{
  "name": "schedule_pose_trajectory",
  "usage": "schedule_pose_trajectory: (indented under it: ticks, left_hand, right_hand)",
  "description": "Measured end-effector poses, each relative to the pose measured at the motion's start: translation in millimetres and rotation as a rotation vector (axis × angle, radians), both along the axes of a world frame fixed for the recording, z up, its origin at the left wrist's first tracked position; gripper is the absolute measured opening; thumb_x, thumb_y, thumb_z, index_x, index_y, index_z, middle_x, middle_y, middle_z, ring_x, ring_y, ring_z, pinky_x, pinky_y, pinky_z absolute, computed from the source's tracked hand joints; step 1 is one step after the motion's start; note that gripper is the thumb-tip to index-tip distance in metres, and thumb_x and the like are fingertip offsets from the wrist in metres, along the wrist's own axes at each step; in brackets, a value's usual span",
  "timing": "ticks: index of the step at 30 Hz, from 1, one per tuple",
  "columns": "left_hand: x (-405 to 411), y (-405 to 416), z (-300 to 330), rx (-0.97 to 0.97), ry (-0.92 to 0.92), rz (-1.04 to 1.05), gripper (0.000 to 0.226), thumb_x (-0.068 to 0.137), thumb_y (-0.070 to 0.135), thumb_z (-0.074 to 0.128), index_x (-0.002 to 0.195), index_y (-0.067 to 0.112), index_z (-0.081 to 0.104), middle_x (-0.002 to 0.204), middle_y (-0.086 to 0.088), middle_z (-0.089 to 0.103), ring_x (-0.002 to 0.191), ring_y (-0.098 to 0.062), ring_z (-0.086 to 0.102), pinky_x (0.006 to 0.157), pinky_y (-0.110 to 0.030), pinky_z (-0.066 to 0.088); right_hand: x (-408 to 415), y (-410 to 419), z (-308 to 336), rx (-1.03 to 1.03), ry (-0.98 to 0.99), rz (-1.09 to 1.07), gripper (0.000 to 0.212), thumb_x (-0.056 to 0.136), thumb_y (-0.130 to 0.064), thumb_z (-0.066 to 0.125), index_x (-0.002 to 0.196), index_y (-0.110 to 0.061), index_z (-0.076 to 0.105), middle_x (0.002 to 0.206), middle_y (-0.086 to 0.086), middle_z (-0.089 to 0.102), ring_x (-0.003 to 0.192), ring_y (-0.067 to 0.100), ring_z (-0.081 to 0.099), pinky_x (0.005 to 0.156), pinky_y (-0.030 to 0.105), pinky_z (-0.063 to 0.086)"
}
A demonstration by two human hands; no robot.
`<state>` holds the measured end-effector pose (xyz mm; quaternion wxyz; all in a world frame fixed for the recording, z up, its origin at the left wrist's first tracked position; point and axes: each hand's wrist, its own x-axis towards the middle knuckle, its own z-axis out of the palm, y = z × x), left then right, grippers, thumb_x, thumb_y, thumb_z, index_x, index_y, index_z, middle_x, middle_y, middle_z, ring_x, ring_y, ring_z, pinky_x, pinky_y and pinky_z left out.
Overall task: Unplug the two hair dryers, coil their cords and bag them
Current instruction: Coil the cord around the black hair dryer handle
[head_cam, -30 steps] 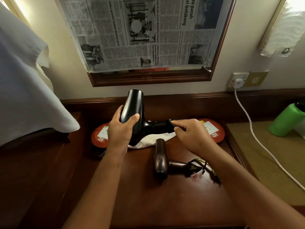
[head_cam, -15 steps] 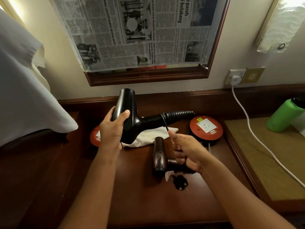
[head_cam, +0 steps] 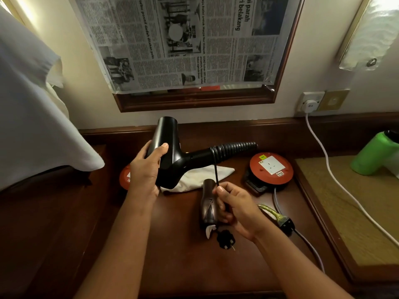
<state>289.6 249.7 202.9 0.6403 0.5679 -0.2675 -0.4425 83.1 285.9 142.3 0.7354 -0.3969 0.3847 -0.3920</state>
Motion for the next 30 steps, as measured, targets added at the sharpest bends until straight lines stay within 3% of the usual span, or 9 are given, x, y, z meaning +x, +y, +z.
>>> schedule_pose_trajectory:
  ticks: [4,6,10,12,17,22,24,26,30]
  left_hand:
    - [6.1,2.4,1.3,0.018,0.046,-0.035,0.04,0.079,0.02,0.072,0.118,0.018,0.065,0.099,-0.011,0.073,0.09,-0.032,0.07,0.081,-0.05,0.056]
    - [8.1,4.0,2.7,0.021,0.05,-0.036,0.042,0.079,0.02,0.072,0.121,0.018,0.064,0.098,-0.01,0.073,0.087,-0.03,0.07,0.077,-0.045,0.057]
    - [11.9,6.1,6.3,0.036,0.069,-0.077,0.034,0.081,0.023,0.069,0.114,0.018,0.066,0.096,-0.01,0.072,0.083,-0.03,0.069,0.075,-0.042,0.056]
    - [15.2,7.2,7.5,0.041,0.08,-0.123,0.03,0.081,0.024,0.068,0.11,0.019,0.068,0.097,-0.011,0.072,0.081,-0.029,0.069,0.074,-0.043,0.055]
    - [20.7,9.7,10.5,0.049,0.04,-0.169,0.031,0.081,0.026,0.069,0.112,0.023,0.068,0.098,-0.009,0.073,0.083,-0.027,0.071,0.071,-0.044,0.057]
    - [23.5,13.5,11.5,0.076,0.045,-0.213,0.031,0.083,0.027,0.066,0.113,0.021,0.068,0.092,-0.006,0.072,0.071,-0.022,0.071,0.061,-0.036,0.056]
    - [24.4,15.4,12.1,0.074,0.049,-0.245,0.028,0.085,0.025,0.065,0.112,0.02,0.068,0.092,-0.007,0.073,0.073,-0.022,0.071,0.062,-0.035,0.057]
    - [25.3,17.0,11.8,0.063,0.057,-0.283,0.027,0.086,0.023,0.064,0.112,0.018,0.068,0.094,-0.011,0.073,0.078,-0.025,0.071,0.069,-0.037,0.057]
    - [32.6,17.3,8.2,0.09,0.009,-0.361,0.041,0.077,0.028,0.071,0.117,0.02,0.067,0.108,-0.016,0.07,0.093,-0.031,0.069,0.083,-0.044,0.054]
  right_hand:
    - [3.1,1.7,-8.5,-0.029,0.258,-0.05,0.049,0.089,-0.05,0.049,0.061,-0.01,0.054,0.043,0.004,0.034,0.036,0.015,0.024,0.041,0.025,0.02]
    - [0.8,2.2,-15.1,-0.017,0.231,-0.036,0.05,0.087,-0.052,0.049,0.054,-0.015,0.056,0.047,0.005,0.027,0.041,0.014,0.02,0.046,0.028,0.015]
    - [-5.6,2.0,-27.2,-0.04,-0.066,0.077,0.034,0.097,-0.03,0.047,0.077,-0.006,0.062,0.06,0.005,0.027,0.055,0.019,0.022,0.053,0.028,0.022]
    - [-6.3,0.3,-30.0,-0.097,-0.069,0.089,0.031,0.098,-0.022,0.044,0.081,-0.002,0.06,0.061,0.006,0.031,0.056,0.017,0.027,0.055,0.027,0.028]
    - [2.8,-5.8,-36.3,-0.226,0.241,0.008,0.034,0.098,-0.025,0.045,0.071,-0.008,0.054,0.052,0.004,0.032,0.046,0.014,0.029,0.045,0.025,0.027]
    - [1.0,-23.8,-44.2,-0.342,0.522,-0.096,0.047,0.081,-0.052,0.053,0.055,-0.013,0.05,0.054,0.001,0.043,0.051,0.015,0.038,0.052,0.027,0.034]
    - [-2.4,-33.6,-46.2,-0.389,0.581,-0.079,0.052,0.087,-0.046,0.055,0.063,0.0,0.055,0.057,0.002,0.047,0.056,0.013,0.042,0.057,0.029,0.036]
    - [-6.2,-41.9,-42.8,-0.42,0.607,-0.081,0.042,0.093,-0.028,0.057,0.07,0.006,0.058,0.056,-0.004,0.047,0.054,0.005,0.042,0.053,0.023,0.035]
    - [-13.5,-61.2,-33.8,-0.495,0.782,-0.049,0.019,0.091,-0.015,0.062,0.085,-0.001,0.072,0.075,0.002,0.065,0.069,0.006,0.054,0.06,0.012,0.041]
